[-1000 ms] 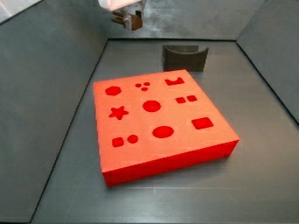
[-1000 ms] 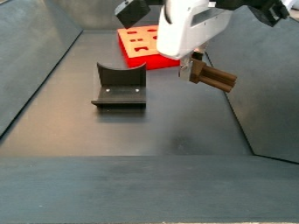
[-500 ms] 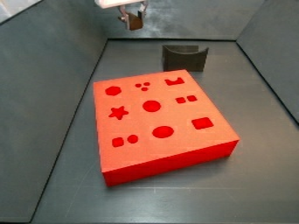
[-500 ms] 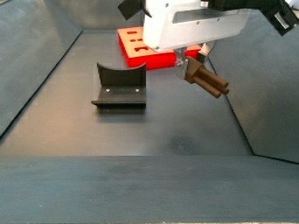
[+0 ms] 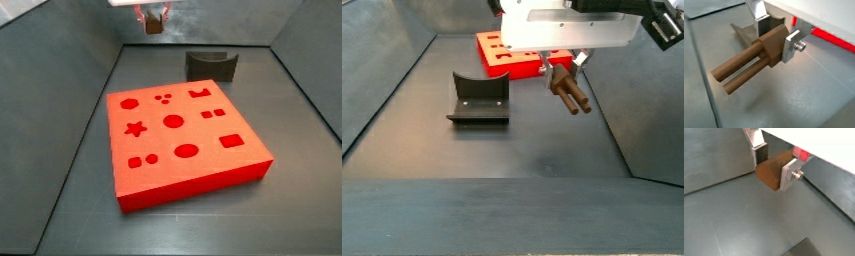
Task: Pick up the 3 prong object. Move up. Rotate the 3 prong object. Place the 3 prong object on the fixture. Regrasp the 3 prong object. Move to above the board. Insert the 3 prong object.
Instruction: Rotate the 3 prong object.
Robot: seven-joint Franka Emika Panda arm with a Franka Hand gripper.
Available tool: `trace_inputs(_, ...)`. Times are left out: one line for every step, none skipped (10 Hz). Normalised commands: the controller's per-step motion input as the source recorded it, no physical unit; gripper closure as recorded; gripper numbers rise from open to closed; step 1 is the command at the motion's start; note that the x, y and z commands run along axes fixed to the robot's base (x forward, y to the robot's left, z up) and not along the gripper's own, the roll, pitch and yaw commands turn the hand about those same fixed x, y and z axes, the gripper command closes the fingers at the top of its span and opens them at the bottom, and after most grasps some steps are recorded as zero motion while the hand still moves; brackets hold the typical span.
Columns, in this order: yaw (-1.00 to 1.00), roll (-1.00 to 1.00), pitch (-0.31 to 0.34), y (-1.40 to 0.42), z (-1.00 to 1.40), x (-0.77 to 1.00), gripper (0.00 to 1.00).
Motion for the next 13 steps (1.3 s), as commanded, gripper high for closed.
trace_inputs(-0.83,-0.08,-0.017,0.02,0.00,0.00,1.00)
trace_inputs(-0.59,-0.08,-0.017,0.02,0.00,0.00,1.00)
trace_inputs(-0.39,-0.08,-0.017,0.02,0.00,0.00,1.00)
trace_inputs(-0.23,-0.08,-0.017,0.02,0.00,0.00,1.00)
trace_inputs(0.00,0.00,0.000,0.00,-1.00,0.00,1.00)
trace_inputs(0.03,0.00,-0.008,0.00,-1.00,0.01,1.00)
trace_inputs(0.04,0.00,-0.029,0.00,-1.00,0.02,1.00)
trace_inputs(0.03,0.00,-0.029,0.00,-1.00,0.03,1.00)
trace_inputs(0.03,-0.01,-0.031,0.00,-1.00,0.03,1.00)
trace_inputs(0.02,-0.01,-0.025,0.00,-0.98,0.04,1.00)
trace_inputs(0.02,-0.02,-0.025,0.00,-0.88,0.05,1.00)
trace_inputs(0.02,-0.02,-0.022,0.00,-0.69,0.04,1.00)
trace_inputs(0.02,-0.03,-0.026,0.00,-0.50,0.04,1.00)
